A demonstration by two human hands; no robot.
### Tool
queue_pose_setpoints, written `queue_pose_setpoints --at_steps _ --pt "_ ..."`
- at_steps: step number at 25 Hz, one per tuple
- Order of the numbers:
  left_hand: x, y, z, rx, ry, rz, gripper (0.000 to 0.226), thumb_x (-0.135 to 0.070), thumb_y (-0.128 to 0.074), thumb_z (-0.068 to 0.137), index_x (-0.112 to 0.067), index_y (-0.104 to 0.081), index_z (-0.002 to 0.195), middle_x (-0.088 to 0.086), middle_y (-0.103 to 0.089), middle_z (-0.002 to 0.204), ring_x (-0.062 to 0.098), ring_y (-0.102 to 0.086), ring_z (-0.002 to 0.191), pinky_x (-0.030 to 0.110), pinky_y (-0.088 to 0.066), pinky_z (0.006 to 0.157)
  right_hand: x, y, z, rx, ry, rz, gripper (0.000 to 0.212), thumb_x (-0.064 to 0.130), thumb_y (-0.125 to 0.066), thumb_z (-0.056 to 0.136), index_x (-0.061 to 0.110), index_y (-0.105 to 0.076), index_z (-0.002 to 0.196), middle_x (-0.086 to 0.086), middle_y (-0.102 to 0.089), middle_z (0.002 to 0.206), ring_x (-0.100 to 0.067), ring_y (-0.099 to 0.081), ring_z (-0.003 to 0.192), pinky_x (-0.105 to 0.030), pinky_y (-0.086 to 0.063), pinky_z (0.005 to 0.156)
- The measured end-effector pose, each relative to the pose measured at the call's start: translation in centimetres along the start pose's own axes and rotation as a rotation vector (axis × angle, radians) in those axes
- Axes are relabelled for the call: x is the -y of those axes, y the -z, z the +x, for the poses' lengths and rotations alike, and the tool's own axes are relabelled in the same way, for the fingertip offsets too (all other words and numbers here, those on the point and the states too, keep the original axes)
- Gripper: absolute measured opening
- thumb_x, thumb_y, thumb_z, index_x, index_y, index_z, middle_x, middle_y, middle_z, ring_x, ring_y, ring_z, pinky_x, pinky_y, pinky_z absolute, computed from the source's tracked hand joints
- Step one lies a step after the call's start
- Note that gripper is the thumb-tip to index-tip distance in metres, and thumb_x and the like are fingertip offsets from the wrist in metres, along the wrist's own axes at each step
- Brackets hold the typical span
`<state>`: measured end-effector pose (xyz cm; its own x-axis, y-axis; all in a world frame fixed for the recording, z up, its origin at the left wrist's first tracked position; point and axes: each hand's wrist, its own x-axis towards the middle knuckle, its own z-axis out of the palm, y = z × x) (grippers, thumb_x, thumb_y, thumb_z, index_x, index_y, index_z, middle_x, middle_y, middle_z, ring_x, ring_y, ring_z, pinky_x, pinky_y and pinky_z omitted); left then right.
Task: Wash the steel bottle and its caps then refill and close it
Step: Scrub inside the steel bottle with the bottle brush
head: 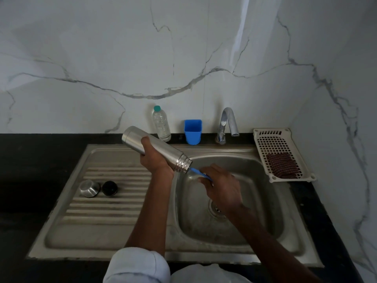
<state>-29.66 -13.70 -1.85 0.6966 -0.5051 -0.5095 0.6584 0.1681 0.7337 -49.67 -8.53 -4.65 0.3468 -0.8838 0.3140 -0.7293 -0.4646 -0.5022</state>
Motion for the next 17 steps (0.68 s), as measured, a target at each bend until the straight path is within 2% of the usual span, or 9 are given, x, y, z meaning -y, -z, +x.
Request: queue_pose_setpoints --at_steps 2,4,6,8,9,10,12,15,17 --pt "0.2 0.0 -0.2 -0.011 -0.001 0.007 0.056 -0.053 -0.077 0.081 -0.015 -0.066 0.12 0.012 -0.077 0.111 0.031 -0.077 0.096 0.053 -0.065 0.082 0.5 0.1 -0.1 -0.106 0.054 -0.05 0.022 0.022 -0.077 0.088 0.027 -0.069 0.108 0.011 -0.067 0.094 -0.01 -0.062 0.079 -0.026 -0.047 0.06" --pt "0.2 -0.2 -0.3 -0.015 0.0 0.001 0.056 -0.053 -0.077 0.079 -0.015 -0.067 0.119 0.012 -0.077 0.111 0.031 -0.077 0.096 0.054 -0.065 0.082 1.8 0.1 0.3 -0.115 -0.012 -0.046 0.013 0.017 -0.073 0.09 0.028 -0.067 0.097 0.011 -0.067 0.086 -0.009 -0.061 0.073 -0.026 -0.043 0.057" --pt "0.0 -0.1 -0.4 -0.005 0.0 0.004 0.059 -0.054 -0.076 0.079 -0.013 -0.067 0.121 0.014 -0.077 0.112 0.032 -0.077 0.096 0.053 -0.065 0.081 2.4 -0.1 1.3 0.007 -0.32 0.277 0.013 0.012 -0.066 0.093 0.025 -0.067 0.091 0.009 -0.066 0.078 -0.004 -0.058 0.062 -0.024 -0.039 0.053" --pt "-0.1 0.0 -0.4 0.066 0.003 0.005 0.069 -0.057 -0.077 0.076 -0.01 -0.065 0.126 0.018 -0.076 0.113 0.034 -0.077 0.097 0.053 -0.065 0.08 3.0 1.2 2.6 0.313 -0.814 0.896 0.015 0.01 -0.056 0.099 0.02 -0.066 0.094 0.003 -0.059 0.07 -0.003 -0.042 0.045 -0.021 -0.03 0.043" --pt "-0.2 0.1 -0.4 0.102 0.016 0.006 0.075 -0.059 -0.077 0.074 -0.01 -0.063 0.128 0.019 -0.075 0.113 0.035 -0.077 0.097 0.054 -0.065 0.081 3.3 2.0 3.0 0.443 -0.98 1.066 0.015 0.012 -0.051 0.101 0.019 -0.064 0.097 0.002 -0.053 0.067 -0.004 -0.034 0.042 -0.019 -0.024 0.039" --pt "-0.1 0.1 -0.4 0.119 0.029 0.004 0.077 -0.06 -0.077 0.074 -0.009 -0.062 0.129 0.019 -0.075 0.113 0.035 -0.077 0.096 0.055 -0.065 0.081 3.5 2.6 3.2 0.513 -1.002 1.084 0.014 0.016 -0.049 0.102 0.018 -0.063 0.099 0.001 -0.051 0.066 -0.005 -0.03 0.043 -0.018 -0.021 0.038" --pt "-0.2 0.0 -0.5 0.078 0.021 0.008 0.07 -0.06 -0.076 0.079 -0.01 -0.064 0.127 0.018 -0.076 0.112 0.033 -0.078 0.094 0.055 -0.065 0.08 3.9 3.3 3.1 0.464 -0.761 0.801 0.01 0.026 -0.06 0.101 0.017 -0.065 0.099 0.0 -0.058 0.069 -0.006 -0.041 0.046 -0.022 -0.031 0.043" --pt "-0.2 -0.2 -1.0 0.001 0.03 -0.007 0.062 -0.059 -0.074 0.083 -0.012 -0.066 0.123 0.013 -0.076 0.109 0.03 -0.077 0.092 0.051 -0.066 0.08 4.7 3.1 1.9 0.228 -0.239 0.124 0.011 0.029 -0.067 0.097 0.024 -0.061 0.105 0.008 -0.064 0.087 -0.007 -0.06 0.071 -0.026 -0.049 0.063" --pt "0.1 -0.3 -1.7 -0.007 0.025 -0.016 0.059 -0.056 -0.073 0.086 -0.013 -0.065 0.125 0.012 -0.075 0.11 0.028 -0.077 0.092 0.048 -0.066 0.079 4.2 2.3 1.8 0.152 -0.129 -0.037 0.007 0.027 -0.062 0.099 0.027 -0.063 0.106 0.009 -0.063 0.086 -0.01 -0.061 0.074 -0.029 -0.05 0.067"
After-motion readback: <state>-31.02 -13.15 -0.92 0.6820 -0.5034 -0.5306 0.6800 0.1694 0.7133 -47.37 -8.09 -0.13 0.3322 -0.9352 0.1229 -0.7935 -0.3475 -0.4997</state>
